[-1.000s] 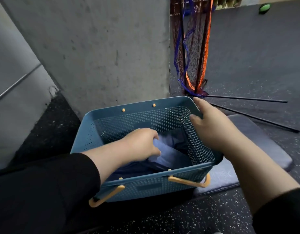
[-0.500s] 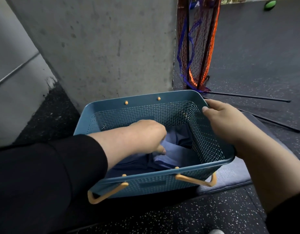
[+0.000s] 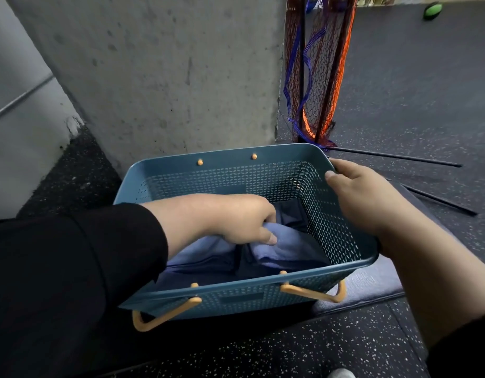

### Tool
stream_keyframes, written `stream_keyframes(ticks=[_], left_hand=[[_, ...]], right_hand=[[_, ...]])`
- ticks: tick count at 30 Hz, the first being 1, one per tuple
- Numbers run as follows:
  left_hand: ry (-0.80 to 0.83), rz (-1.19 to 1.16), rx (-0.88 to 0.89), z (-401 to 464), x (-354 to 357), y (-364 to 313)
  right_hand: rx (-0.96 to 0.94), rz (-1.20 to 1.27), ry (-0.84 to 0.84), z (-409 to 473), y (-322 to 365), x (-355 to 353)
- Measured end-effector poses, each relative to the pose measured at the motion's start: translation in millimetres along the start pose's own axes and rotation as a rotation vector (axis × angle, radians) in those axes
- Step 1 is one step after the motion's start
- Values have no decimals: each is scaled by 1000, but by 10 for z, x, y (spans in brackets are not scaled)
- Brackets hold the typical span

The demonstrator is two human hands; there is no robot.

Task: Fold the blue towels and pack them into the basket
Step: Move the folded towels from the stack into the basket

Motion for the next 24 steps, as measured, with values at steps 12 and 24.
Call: stream_keyframes(ticks=[12,24], left_hand=[[-202,639,649,-22,122,-361],[-121,800,706,200,425,-62]], right_hand=[[3,-58,-5,30,21,-1],[-28,-112,-27,36,45,-8]])
Point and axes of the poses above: each hand's wrist, its own z-axis towards the middle knuckle, its own x-axis out of the palm, y = z × x, the point moved 7 cm from there along z, towards the middle knuckle, and after that the axes turned 5 degrees about -z, right-handed, at the moved point
